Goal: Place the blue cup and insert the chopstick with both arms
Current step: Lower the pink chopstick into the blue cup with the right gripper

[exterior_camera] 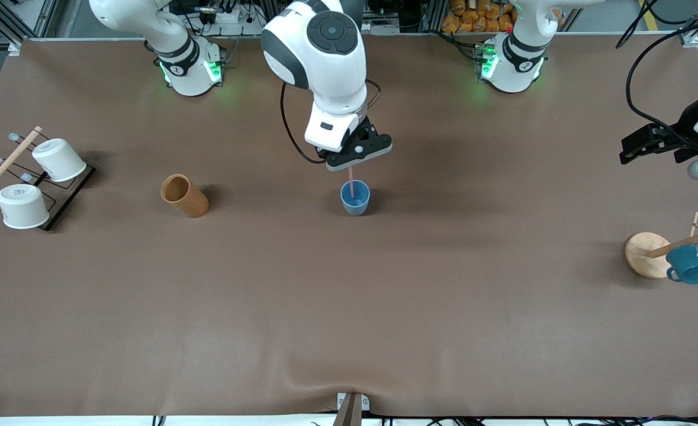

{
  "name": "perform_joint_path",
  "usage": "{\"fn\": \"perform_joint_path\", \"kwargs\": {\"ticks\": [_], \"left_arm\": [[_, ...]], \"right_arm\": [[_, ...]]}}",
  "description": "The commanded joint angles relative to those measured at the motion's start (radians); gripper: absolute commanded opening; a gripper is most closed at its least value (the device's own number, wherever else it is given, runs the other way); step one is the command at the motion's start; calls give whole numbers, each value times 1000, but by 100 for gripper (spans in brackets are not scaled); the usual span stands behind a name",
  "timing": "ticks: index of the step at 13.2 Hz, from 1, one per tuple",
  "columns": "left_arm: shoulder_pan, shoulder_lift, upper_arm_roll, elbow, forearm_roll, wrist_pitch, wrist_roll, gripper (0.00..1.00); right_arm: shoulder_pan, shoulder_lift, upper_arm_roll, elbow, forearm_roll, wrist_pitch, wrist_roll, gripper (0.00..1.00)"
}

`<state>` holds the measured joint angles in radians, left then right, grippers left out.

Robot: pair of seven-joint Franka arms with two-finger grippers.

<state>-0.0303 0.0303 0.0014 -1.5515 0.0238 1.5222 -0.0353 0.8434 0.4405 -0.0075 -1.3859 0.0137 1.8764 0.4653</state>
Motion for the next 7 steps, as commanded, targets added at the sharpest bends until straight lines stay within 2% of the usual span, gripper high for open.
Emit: {"fn": "perform_joint_path", "kwargs": {"ticks": [1, 7], "left_arm": [[-2, -9, -1, -12, -13, 13, 6, 100], [-13, 0, -7, -12, -16, 24, 2, 100]], "right_arm": [[14, 27, -9, 13, -6, 7, 24, 0], [13, 90, -9, 13, 8, 69, 22, 0]]}}
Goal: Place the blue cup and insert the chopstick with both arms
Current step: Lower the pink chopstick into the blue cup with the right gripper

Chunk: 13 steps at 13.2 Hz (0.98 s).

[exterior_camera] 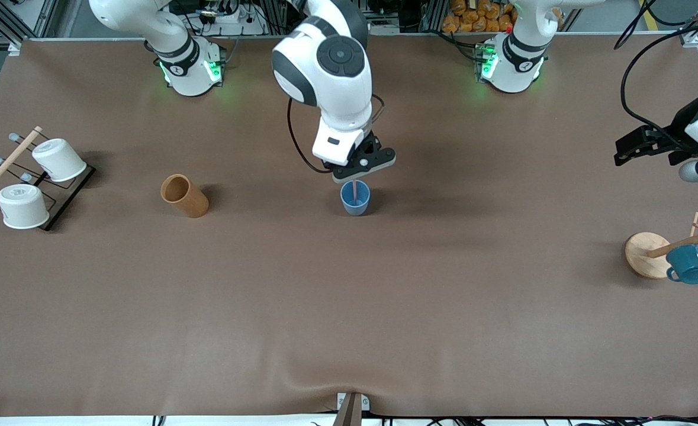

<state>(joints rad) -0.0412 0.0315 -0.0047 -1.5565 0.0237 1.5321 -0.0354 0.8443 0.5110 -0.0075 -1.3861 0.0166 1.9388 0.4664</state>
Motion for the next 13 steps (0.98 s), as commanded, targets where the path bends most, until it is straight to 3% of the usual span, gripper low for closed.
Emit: {"fn": "perform_joint_path", "kwargs": {"ticks": [1, 7, 8, 9, 10, 13], "left_arm": [[-2, -1, -1, -5, -16, 14, 2, 100], [-2, 8, -9, -5, -18, 34, 2, 100], [-2, 8, -9, -5, -18, 34, 2, 100], [-2, 8, -9, -5, -18, 34, 2, 100], [-2, 10, -9, -7, -18, 36, 2, 100], [-3, 21, -9, -4, -21, 36, 6, 100]], "right_arm": [[12, 27, -9, 15, 3, 6, 21, 0], [5, 58, -9, 13, 3, 11, 20, 0], [5, 63, -9, 13, 5, 15, 21, 6], [5, 67, -9, 13, 3, 17, 21, 40], [5, 70, -9, 13, 2, 20, 18, 99], [12, 58, -11, 13, 2, 25, 20, 100]]}}
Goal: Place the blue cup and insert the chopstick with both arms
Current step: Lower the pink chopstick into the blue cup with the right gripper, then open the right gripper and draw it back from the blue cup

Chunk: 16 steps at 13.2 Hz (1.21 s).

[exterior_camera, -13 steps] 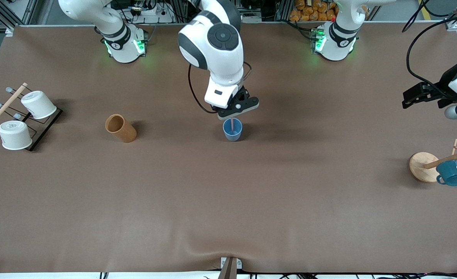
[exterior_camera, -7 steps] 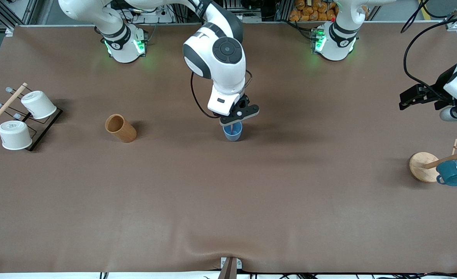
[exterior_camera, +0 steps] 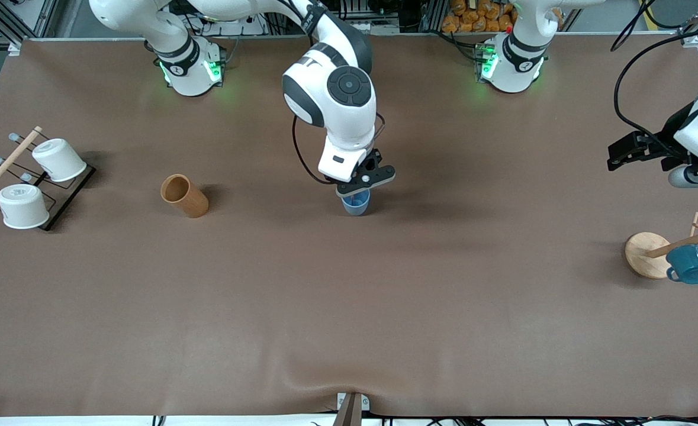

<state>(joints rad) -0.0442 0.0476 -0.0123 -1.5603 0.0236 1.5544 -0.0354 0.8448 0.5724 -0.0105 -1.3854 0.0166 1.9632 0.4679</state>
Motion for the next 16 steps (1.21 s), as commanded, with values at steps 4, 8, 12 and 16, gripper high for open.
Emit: {"fn": "perform_joint_path", "kwargs": {"ticks": [4, 8, 12, 16], "left_arm": [[4, 3, -2, 3, -19, 13, 14, 100], [3, 5, -2, 6, -16, 13, 18, 100], [4, -3, -2, 6, -17, 6, 17, 100], [9, -40, -3, -3, -19, -5, 2, 100]], "right_arm": [[10, -46, -8, 14, 9, -9, 12, 100], [10, -106, -8, 14, 9, -61, 14, 100], [-47, -202, -17, 5, -7, -168, 9, 100], [-217, -285, -19, -12, -6, -242, -120, 100]]}}
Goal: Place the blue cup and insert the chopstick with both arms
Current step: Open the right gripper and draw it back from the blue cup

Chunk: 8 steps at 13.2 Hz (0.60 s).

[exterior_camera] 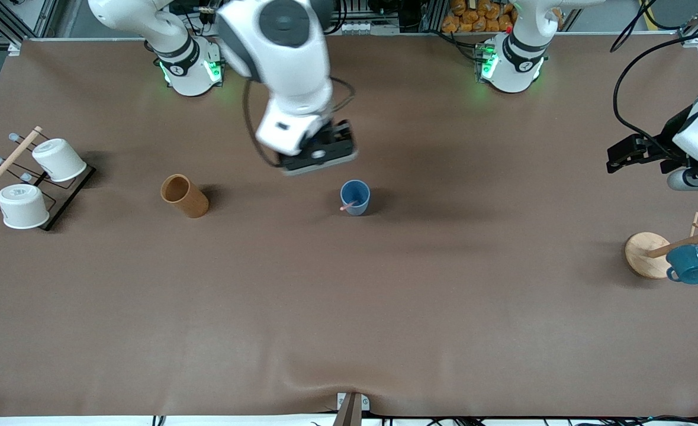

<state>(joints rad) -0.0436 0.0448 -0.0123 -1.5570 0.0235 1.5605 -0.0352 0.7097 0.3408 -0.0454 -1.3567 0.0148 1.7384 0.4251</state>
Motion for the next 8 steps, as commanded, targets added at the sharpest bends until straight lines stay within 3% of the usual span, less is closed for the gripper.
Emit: {"fn": "perform_joint_path", "kwargs": {"ticks": [1, 3, 8], "left_arm": [[10, -63, -3, -29, -19, -13, -5, 100], [10, -100, -3, -61, -20, -5, -32, 100], [13, -88, -2, -55, -20, -16, -26, 100]], "right_arm": [[-123, -65, 16, -42, -4, -34, -132, 100], [-208, -103, 18, -68, -4, -62, -207, 100], [-459, -322, 21, -263, -1, -101, -371, 100]]}}
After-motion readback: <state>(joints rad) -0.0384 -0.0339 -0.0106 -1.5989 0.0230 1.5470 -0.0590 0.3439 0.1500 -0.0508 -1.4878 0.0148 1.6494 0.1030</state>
